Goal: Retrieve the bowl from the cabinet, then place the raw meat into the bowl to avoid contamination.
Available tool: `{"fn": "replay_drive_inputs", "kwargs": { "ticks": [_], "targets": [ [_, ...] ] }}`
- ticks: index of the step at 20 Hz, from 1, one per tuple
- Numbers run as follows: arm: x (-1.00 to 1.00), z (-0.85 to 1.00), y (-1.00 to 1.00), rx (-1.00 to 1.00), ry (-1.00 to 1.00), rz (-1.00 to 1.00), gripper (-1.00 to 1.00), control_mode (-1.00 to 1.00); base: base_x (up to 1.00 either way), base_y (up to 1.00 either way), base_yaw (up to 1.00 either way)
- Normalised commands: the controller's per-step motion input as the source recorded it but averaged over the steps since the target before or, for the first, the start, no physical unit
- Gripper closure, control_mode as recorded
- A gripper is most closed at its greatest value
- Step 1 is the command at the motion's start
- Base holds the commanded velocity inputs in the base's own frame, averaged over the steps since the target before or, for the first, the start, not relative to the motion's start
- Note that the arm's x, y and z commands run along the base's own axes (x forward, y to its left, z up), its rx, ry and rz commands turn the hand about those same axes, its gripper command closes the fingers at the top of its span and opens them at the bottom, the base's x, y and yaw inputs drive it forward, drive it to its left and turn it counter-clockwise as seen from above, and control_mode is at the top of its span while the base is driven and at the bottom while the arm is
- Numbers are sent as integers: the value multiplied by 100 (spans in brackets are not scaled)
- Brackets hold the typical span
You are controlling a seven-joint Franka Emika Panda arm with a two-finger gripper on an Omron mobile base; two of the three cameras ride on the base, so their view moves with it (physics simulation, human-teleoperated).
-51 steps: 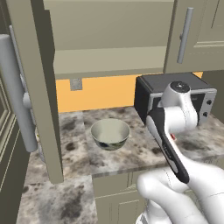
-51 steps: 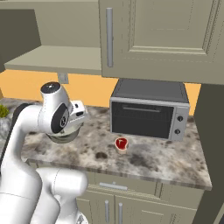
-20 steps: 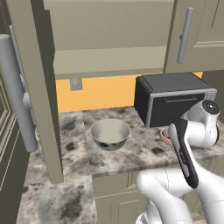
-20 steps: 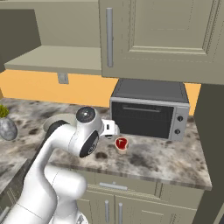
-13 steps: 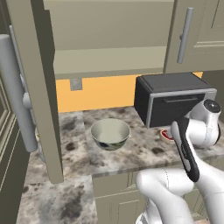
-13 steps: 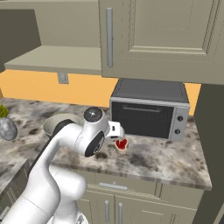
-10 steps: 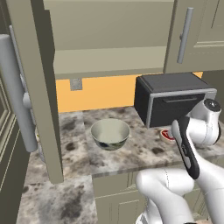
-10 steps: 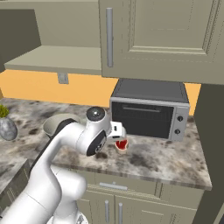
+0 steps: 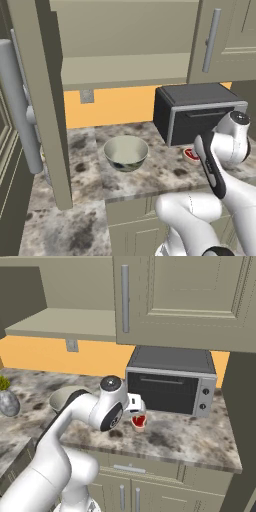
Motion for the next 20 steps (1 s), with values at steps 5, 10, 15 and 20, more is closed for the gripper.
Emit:
{"fn": "replay_drive_inputs", "kwargs": {
  "ticks": [5,10,15,20],
  "targets": [
    [8,-30,-11,-5,0,0,-100,-100,0,0,0],
    [20,-31,-11,-4,0,0,-100,-100,0,0,0],
    [24,-22,-6,-1,0,0,-100,-100,0,0,0],
    [23,-12,-3,0,0,0,-100,-100,0,0,0]
  ]
}}
